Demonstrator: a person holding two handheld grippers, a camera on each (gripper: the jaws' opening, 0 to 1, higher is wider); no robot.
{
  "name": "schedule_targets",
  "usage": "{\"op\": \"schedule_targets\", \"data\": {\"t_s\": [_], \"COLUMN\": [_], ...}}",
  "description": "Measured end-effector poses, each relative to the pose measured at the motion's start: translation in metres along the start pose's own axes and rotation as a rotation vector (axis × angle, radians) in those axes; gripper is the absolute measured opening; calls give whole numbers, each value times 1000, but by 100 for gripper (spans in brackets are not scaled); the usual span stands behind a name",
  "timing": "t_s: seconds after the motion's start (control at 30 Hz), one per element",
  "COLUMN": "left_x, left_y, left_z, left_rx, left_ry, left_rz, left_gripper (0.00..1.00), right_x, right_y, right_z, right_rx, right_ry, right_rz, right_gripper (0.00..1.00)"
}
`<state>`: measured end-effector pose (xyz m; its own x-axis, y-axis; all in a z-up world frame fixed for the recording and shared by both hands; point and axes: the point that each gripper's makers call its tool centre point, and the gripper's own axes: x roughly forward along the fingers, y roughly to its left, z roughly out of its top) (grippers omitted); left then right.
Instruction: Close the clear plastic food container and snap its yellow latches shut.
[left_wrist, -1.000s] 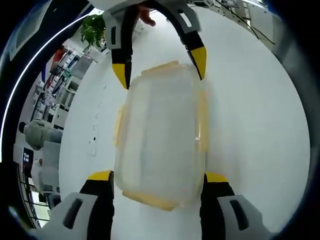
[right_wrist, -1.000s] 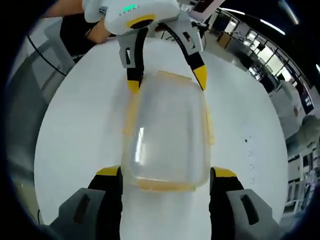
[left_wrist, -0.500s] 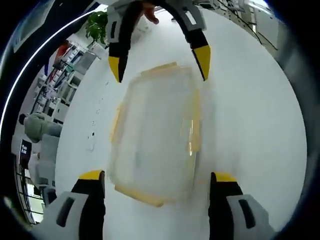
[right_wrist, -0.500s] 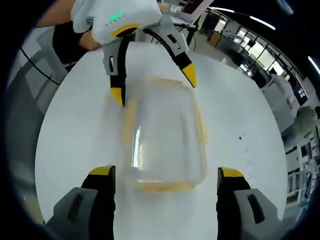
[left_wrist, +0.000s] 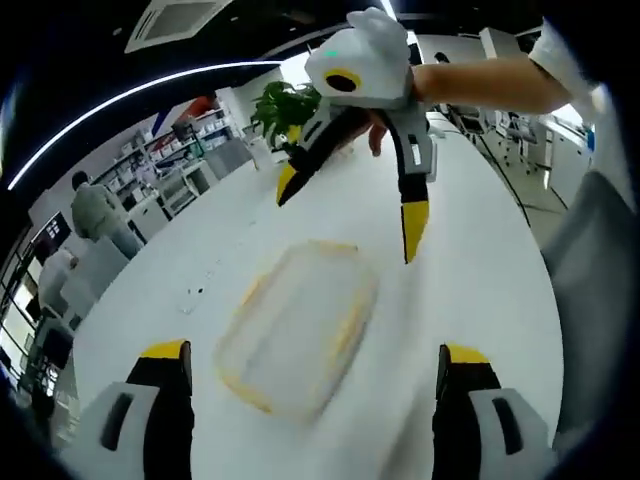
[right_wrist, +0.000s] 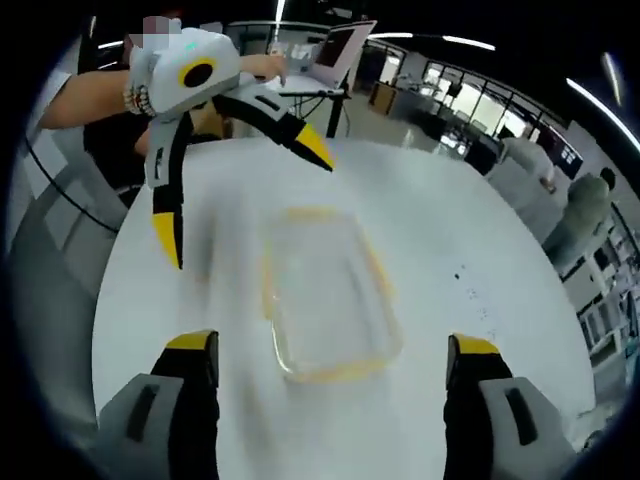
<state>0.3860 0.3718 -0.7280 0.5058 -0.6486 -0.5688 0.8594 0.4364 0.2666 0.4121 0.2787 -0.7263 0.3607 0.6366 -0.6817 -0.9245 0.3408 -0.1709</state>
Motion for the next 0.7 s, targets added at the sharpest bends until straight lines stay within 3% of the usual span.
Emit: {"op": "schedule_targets", "data": {"t_s": [0.27,0.43,0.57,0.7], "left_x": [-40,-71,-93,-111], "left_y": [-2,-11,-24,-39], "left_z": [17,28,25,11], "left_rx": [-55,-69,-88,-98], "left_ry": [-106,-157,-173,-158], "left_rz": [101,164,201,235], "left_gripper": [99,99,99,99], "right_x": [-37,-65,-81,-97], "right_y": [6,16,32,50], "right_z": [15,12,7,0], "right_rx": [77,137,203,232], "right_ry": [-131,-208,-276,-317], "right_rz": [-101,-160,-188,-222], "right_gripper": [94,95,100,99]}}
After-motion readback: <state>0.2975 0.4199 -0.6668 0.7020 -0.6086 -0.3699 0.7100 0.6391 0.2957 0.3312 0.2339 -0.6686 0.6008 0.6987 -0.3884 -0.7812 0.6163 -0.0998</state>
